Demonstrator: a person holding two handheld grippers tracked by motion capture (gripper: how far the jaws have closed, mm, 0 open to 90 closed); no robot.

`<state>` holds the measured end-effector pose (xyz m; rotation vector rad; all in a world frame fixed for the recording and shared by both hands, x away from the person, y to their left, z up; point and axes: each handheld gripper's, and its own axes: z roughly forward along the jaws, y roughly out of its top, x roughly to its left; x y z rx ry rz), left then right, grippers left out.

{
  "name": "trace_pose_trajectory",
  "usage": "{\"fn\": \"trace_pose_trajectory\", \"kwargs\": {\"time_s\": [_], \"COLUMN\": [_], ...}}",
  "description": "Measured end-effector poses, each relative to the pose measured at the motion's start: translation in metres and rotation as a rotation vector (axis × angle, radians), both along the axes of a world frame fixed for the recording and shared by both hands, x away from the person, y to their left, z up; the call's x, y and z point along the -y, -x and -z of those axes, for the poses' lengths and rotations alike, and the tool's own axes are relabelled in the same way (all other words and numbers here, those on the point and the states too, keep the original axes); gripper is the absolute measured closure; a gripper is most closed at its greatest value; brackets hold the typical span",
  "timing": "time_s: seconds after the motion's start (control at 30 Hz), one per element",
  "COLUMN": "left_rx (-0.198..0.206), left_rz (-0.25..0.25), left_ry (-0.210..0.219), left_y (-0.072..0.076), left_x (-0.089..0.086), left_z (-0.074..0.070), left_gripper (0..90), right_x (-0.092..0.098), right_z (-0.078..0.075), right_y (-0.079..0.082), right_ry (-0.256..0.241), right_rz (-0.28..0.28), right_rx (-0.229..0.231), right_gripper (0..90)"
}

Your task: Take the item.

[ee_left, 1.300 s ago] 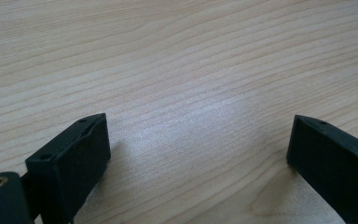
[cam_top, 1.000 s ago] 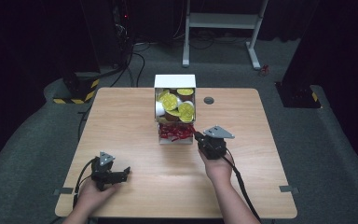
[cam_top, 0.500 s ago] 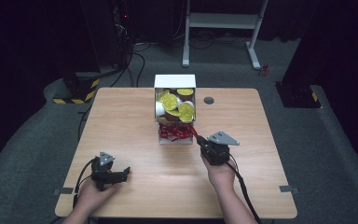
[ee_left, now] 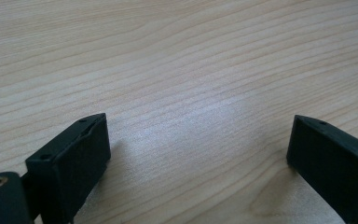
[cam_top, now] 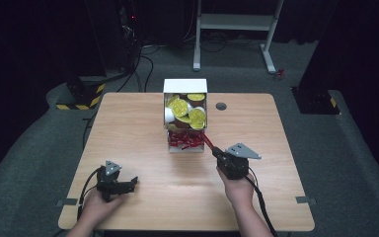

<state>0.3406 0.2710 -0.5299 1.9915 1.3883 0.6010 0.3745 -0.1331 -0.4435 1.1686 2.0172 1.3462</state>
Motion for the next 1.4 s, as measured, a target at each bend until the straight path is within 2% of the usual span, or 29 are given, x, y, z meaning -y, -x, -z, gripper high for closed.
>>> {"fn": "trace_pose_trajectory", "kwargs": {"time_s": [0.47, 0.83, 1.4], "left_rx": [0.000, 0.000, 0.000], "left_rz": [0.000, 0.000, 0.000], "left_ry": [-0.003, 0.001, 0.001], "left_y": [0.000, 0.000, 0.000], "left_x": [0.000, 0.000, 0.000], "left_z": [0.000, 0.000, 0.000], "left_gripper": [6.3, 6.3, 6.3], "right_x": [0.006, 0.016, 0.035], "right_z": [-0.003, -0.004, -0.012], "right_y": [0.008, 0.013, 0.027], "right_ry": [-0.007, -0.034, -0.061], "right_rz": [0.002, -0.011, 0.015], "right_rx": [0.008, 0.013, 0.030], "right_gripper": [88.3, 88.3, 88.7]}}
